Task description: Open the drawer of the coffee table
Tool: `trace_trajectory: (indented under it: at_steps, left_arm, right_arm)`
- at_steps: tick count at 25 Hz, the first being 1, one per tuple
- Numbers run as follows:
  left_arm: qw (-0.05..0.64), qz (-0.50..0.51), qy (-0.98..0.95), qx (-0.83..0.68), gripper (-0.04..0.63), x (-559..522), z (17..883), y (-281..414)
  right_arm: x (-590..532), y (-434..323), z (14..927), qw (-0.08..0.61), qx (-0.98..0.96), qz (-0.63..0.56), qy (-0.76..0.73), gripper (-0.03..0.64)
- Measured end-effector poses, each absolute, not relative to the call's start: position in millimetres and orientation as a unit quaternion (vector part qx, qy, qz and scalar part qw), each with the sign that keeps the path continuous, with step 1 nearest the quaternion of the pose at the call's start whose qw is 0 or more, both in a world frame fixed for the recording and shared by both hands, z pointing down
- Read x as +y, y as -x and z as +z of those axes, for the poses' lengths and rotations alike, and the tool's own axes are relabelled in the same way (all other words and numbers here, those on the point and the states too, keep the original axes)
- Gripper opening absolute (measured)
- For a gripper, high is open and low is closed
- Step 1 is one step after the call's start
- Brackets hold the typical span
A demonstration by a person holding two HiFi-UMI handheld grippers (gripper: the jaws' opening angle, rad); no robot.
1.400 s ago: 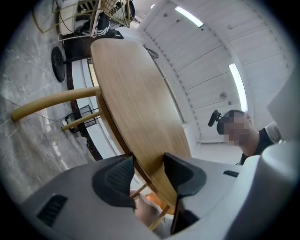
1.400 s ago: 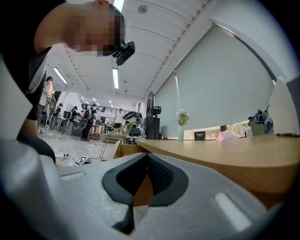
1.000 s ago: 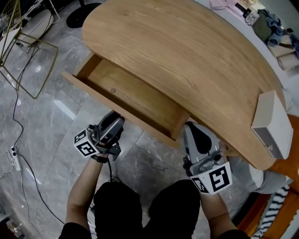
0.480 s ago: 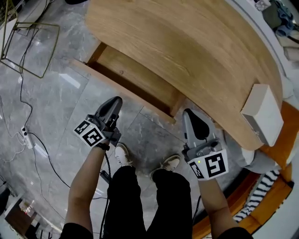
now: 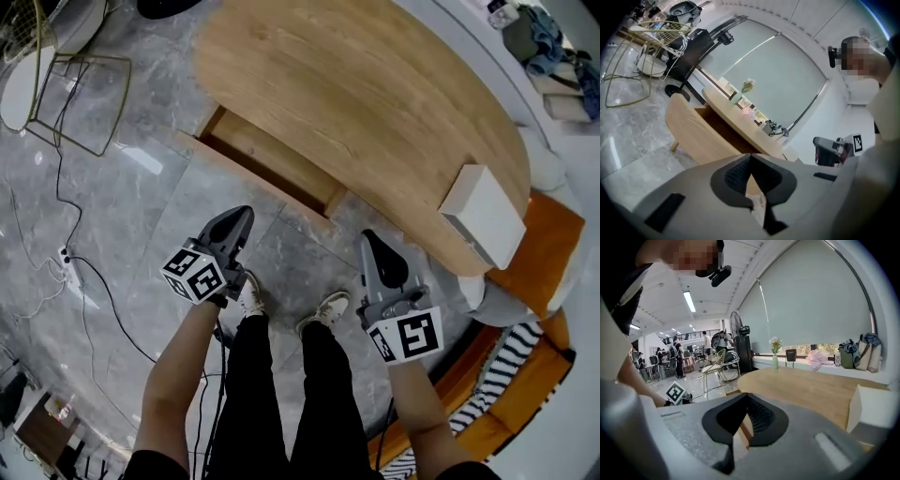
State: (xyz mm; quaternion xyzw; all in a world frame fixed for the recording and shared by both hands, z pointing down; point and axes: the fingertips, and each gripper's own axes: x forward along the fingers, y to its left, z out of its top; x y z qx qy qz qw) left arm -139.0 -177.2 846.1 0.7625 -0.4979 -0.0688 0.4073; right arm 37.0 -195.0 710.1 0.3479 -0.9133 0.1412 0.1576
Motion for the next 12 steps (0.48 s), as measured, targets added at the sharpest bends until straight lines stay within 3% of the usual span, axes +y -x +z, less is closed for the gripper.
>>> trace_trajectory:
  at_steps: [12]
  left_arm:
    - [0.346,-0.019,-0.778,-0.524,0.008,-207,686,130]
  right_arm:
    - [-204,-50,559,0.151,-0.915,0.124,-0.353,0.005]
